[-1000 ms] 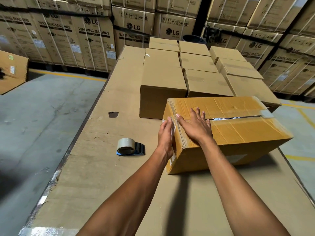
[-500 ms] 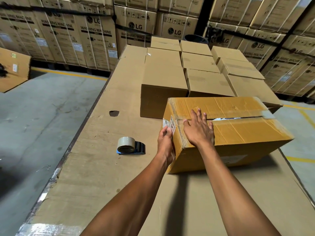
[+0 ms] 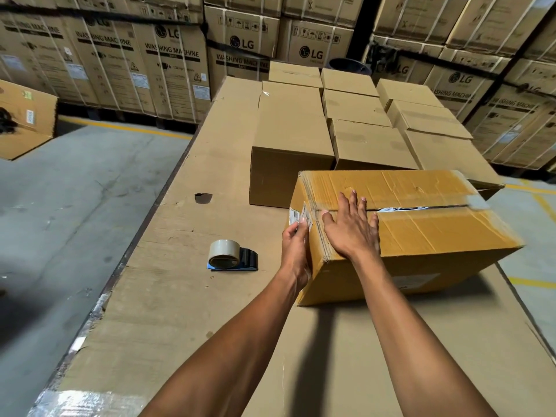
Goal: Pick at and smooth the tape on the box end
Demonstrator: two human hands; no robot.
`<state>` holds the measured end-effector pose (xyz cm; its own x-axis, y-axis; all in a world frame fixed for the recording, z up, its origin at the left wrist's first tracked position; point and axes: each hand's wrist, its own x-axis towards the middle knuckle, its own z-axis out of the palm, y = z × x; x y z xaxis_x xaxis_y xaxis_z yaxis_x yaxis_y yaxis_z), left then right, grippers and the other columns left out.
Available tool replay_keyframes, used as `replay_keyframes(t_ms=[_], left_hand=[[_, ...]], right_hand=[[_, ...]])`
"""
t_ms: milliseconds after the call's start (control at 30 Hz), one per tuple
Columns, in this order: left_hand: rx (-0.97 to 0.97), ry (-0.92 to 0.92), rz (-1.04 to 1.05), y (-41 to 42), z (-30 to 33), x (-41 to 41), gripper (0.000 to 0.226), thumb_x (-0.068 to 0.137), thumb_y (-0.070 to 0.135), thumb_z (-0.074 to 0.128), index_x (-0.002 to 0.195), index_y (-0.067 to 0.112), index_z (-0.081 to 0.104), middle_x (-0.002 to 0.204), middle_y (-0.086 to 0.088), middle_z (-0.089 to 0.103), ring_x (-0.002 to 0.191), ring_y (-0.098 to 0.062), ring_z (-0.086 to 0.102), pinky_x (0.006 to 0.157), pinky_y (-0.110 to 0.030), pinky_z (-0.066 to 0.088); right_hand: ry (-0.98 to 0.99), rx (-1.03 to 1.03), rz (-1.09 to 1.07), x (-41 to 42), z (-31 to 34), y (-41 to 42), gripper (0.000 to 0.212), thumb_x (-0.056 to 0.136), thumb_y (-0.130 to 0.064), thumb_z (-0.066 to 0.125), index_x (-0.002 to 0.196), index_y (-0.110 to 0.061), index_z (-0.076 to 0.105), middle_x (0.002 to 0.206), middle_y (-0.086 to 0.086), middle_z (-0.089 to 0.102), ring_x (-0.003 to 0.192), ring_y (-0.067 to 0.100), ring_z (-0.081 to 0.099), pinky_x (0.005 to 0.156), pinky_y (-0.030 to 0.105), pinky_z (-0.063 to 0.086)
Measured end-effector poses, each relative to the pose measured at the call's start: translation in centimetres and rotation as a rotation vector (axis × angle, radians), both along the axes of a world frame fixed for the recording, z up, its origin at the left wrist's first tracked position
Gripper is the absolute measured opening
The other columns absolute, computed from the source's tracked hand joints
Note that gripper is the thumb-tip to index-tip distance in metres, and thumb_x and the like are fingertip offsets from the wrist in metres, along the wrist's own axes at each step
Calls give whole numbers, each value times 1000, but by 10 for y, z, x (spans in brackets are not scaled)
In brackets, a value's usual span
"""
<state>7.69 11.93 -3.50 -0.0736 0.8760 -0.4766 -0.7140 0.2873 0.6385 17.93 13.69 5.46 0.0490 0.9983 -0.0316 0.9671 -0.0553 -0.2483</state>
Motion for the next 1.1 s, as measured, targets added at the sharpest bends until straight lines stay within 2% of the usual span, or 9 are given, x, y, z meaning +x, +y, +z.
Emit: replay_keyframes(t_ms=[67, 233, 333, 400, 467, 567, 667, 867, 1100], left_hand=[[41, -17, -33, 1, 0, 2, 75, 92, 65, 81, 147, 22, 56, 140, -17, 73, 124, -35, 76, 107, -59, 61], [-8, 47, 11, 2, -12, 3, 32, 113, 34, 62, 141, 19, 56, 145, -16, 69, 128, -30, 71, 111, -49, 59], [-52, 106, 17, 4, -11, -1, 31, 115, 29, 60, 142, 15, 57, 141, -13, 69, 118, -24, 72, 100, -40, 62], [-60, 82, 2, 11, -9, -2, 53, 104, 54, 69, 140, 15, 61, 134, -16, 75, 117, -31, 77, 104, -52, 63], [-48, 95, -15, 19, -4, -5, 94, 75, 87, 78, 138, 18, 66, 128, -16, 80, 114, -36, 80, 101, -60, 64], [-77, 154, -30, 36, -13, -1, 118, 50, 99, 82, 137, 20, 69, 126, -12, 81, 111, -33, 81, 98, -56, 66], [-78, 147, -54, 42, -16, -1, 109, 56, 94, 84, 132, 17, 72, 122, -15, 82, 104, -34, 84, 93, -57, 68], [-94, 243, -32, 38, -24, -4, 53, 100, 57, 61, 129, 14, 72, 121, -18, 81, 107, -34, 82, 98, -55, 67], [-139, 208, -49, 54, -30, -1, 118, 44, 105, 78, 128, 21, 76, 121, -12, 81, 103, -34, 83, 91, -56, 68]], right_hand=[[-11, -5, -5, 1, -1, -2, 90, 99, -77, 20, 169, -23, 0, 176, 2, -12, 162, 25, -14, 127, 56, -7], [-10, -18, 16, -1, 0, 0, 71, 107, -57, 26, 169, -32, 2, 176, 4, -11, 162, 29, -13, 129, 61, -2], [3, -8, 16, -1, 0, 1, 68, 107, -48, 27, 169, -31, 5, 177, 4, -10, 163, 29, -11, 130, 60, -2], [27, 12, -16, -1, 2, 1, 72, 106, -59, 25, 169, -28, 8, 177, 3, -8, 163, 26, -9, 130, 58, -3], [45, 7, -80, -4, 4, 3, 91, 97, -79, 19, 169, -25, 7, 177, 7, -9, 163, 25, -9, 130, 55, -3], [22, -11, -167, -8, 4, 10, 108, 87, -92, 18, 169, -23, 1, 176, 14, -14, 163, 29, -10, 130, 54, -2], [12, -7, -185, -10, 1, 16, 100, 91, -86, 23, 169, -27, 2, 175, 16, -13, 163, 32, -11, 130, 57, -1], [-10, -4, -112, -15, -3, 20, 68, 106, -57, 24, 168, -36, 6, 176, 11, -11, 162, 37, -12, 128, 64, -1], [21, 41, -166, -13, -5, 19, 73, 106, -63, 25, 169, -30, 7, 176, 13, -9, 163, 32, -10, 130, 59, 0]])
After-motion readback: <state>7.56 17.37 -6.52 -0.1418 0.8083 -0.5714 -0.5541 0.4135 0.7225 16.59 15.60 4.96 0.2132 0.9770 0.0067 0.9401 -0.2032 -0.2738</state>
